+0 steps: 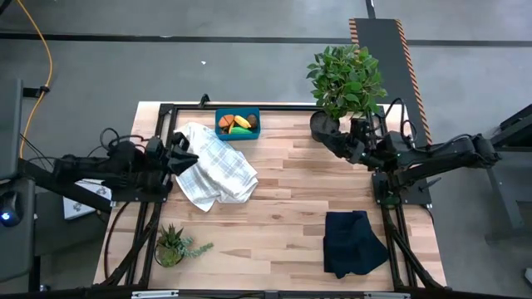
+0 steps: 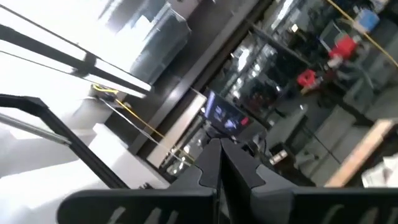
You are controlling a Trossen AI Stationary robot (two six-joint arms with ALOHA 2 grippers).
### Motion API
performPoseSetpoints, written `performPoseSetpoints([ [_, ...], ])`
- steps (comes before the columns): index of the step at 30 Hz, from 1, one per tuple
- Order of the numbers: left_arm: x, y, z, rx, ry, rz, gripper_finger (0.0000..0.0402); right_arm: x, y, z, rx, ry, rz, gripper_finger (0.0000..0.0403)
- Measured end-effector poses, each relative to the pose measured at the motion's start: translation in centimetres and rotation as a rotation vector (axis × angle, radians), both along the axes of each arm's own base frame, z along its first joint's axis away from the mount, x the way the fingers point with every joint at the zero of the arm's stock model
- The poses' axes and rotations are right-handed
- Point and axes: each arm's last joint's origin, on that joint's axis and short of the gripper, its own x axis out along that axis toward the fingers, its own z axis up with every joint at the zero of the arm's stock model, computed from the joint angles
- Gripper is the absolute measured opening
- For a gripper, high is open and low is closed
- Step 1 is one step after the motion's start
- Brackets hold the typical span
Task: Pick and placing Produce into tupperware
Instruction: Return to home Position
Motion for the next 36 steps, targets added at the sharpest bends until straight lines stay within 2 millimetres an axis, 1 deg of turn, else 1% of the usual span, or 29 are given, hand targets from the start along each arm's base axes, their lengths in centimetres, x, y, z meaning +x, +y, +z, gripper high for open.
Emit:
performPoseSetpoints([
  [4,-0.7,-0.5,-0.8,0.032,-0.058,-0.025,0.0039,0.3,0.1,-0.6,0.029,0.059,0.035,0.0000],
  [9,-2.0,-0.7,-1.1,0.048,-0.099,-0.013,0.0039,0.3,0.1,-0.7,0.029,0.067,0.053,0.0000],
  [15,-1.7,-0.7,-1.5,0.057,-0.052,-0.020,0.0039,0.0,0.1,-0.5,0.027,0.064,0.052,0.0000],
  [18,-1.6,-0.8,-2.1,0.079,-0.097,-0.041,0.0039,-0.1,0.1,-0.4,0.027,0.057,0.052,0.0000],
  [21,-1.3,-0.8,-3.5,0.090,-0.166,-0.047,0.0039,-0.3,0.1,-0.3,0.028,0.052,0.052,0.0000],
  [22,-1.2,-0.8,-4.0,0.090,-0.164,-0.046,0.0039,-0.4,0.1,-0.2,0.028,0.052,0.052,0.0000],
  [23,-1.1,-0.8,-4.1,0.082,-0.145,-0.038,0.0039,-0.4,0.1,-0.2,0.028,0.051,0.052,0.0000],
  [26,-1.2,-0.8,-4.0,0.086,-0.161,-0.038,0.0039,-0.7,0.0,-0.1,0.028,0.047,0.052,0.0000],
  [31,-0.9,-0.9,-4.4,0.102,-0.114,-0.081,0.0039,-1.1,0.0,-0.1,0.023,0.074,0.062,0.0000],
  [36,-0.3,-0.8,-6.0,0.047,0.066,-0.084,0.0039,-1.9,0.1,0.0,-0.011,0.100,0.094,0.0000],
])
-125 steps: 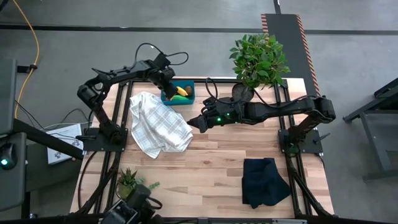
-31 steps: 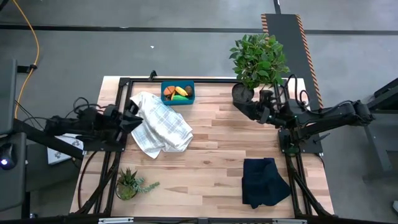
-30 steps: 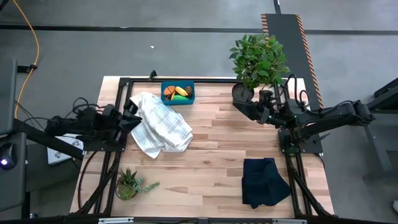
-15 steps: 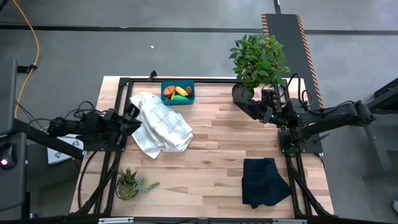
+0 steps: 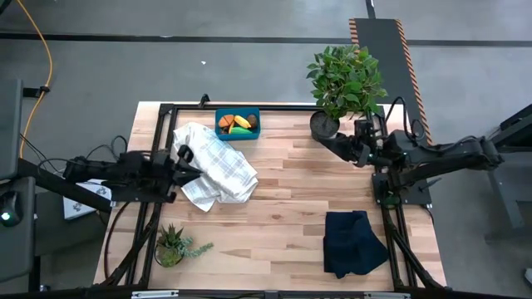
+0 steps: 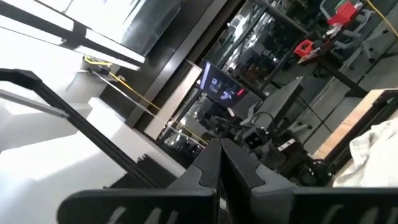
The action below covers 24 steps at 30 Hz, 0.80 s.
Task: Pick and placing Produce into tupperware
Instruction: Return to home Position
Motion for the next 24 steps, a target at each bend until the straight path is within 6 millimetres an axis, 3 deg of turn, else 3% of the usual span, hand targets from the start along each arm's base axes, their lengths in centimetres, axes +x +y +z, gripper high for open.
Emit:
performPoseSetpoints([
  [7,0.2,0.0,-0.9,-0.039,0.096,-0.004,0.0040,-1.9,-0.2,-0.1,0.002,0.076,-0.025,0.0000],
  [15,0.4,0.1,-2.5,-0.119,0.262,0.007,0.0040,-3.9,-0.3,0.9,-0.055,0.011,-0.021,0.0000],
  [24,0.4,0.1,-2.6,-0.154,0.272,0.006,0.0040,-8.5,-0.3,2.5,-0.183,-0.135,0.014,0.0000],
])
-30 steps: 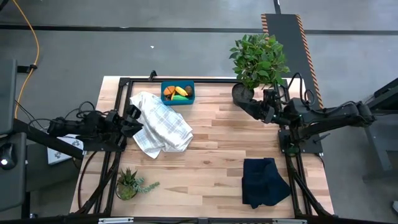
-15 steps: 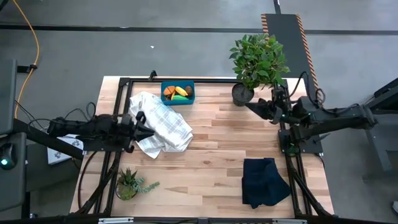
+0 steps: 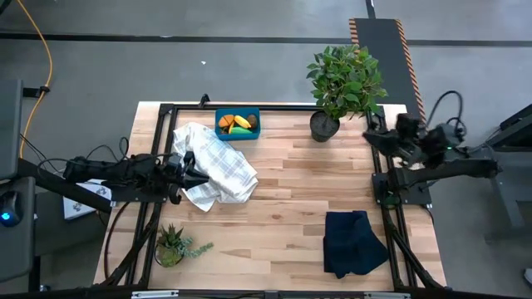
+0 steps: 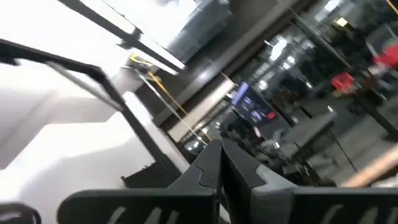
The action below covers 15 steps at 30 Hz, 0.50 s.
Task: Pick and placing Produce into tupperware
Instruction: Return to home Position
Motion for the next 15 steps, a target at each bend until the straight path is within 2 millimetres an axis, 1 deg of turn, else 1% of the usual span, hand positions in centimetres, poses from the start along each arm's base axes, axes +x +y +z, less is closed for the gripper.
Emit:
performPoseSetpoints([
  [4,0.0,0.0,0.0,0.000,0.000,-0.001,0.0040,-2.0,0.1,0.5,-0.130,-0.078,0.005,0.0000],
  [7,0.0,0.0,0.0,0.000,0.000,-0.001,0.0040,-3.5,0.0,0.8,-0.245,-0.141,-0.039,0.0000],
  [9,0.0,0.0,0.0,0.001,0.000,-0.001,0.0040,-4.2,0.1,0.8,-0.315,-0.195,-0.053,0.0000],
  [12,0.0,0.0,0.0,0.002,0.000,-0.001,0.0040,-4.4,0.2,-0.6,-0.389,-0.278,-0.073,0.0000],
  [15,0.0,0.0,0.0,0.003,0.000,-0.001,0.0040,-4.4,0.2,-2.6,-0.408,-0.385,-0.119,0.0000],
])
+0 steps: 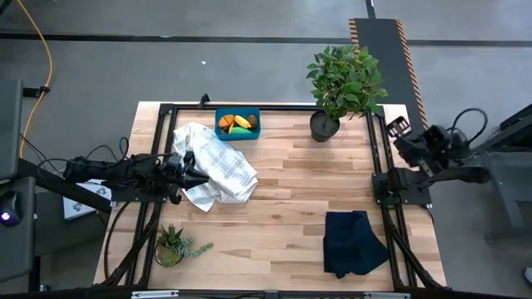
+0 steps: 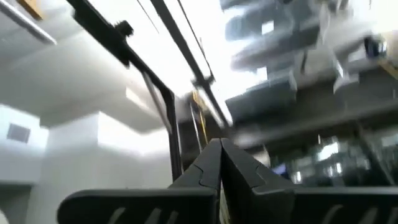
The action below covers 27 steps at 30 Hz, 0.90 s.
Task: Pick and placing Produce into tupperware
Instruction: Return to home Position
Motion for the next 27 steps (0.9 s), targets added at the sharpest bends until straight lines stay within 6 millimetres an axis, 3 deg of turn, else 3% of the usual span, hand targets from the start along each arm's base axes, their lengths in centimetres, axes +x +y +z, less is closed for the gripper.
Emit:
performPoseSetpoints([
  [6,0.0,0.0,0.0,0.000,0.000,0.000,0.0040,0.7,0.0,-4.5,0.005,-0.133,-0.054,0.0000],
  [14,0.0,0.0,0.0,0.000,0.000,0.000,0.0040,1.3,-0.4,-9.3,0.069,-0.135,-0.177,0.0000],
  [20,0.0,0.0,0.0,0.000,0.000,0.000,0.0040,2.4,-0.3,-10.1,0.008,-0.002,-0.215,0.0000],
  [27,0.0,0.0,0.0,0.000,0.000,0.000,0.0040,3.6,0.0,-11.5,-0.206,0.160,-0.289,0.0000],
])
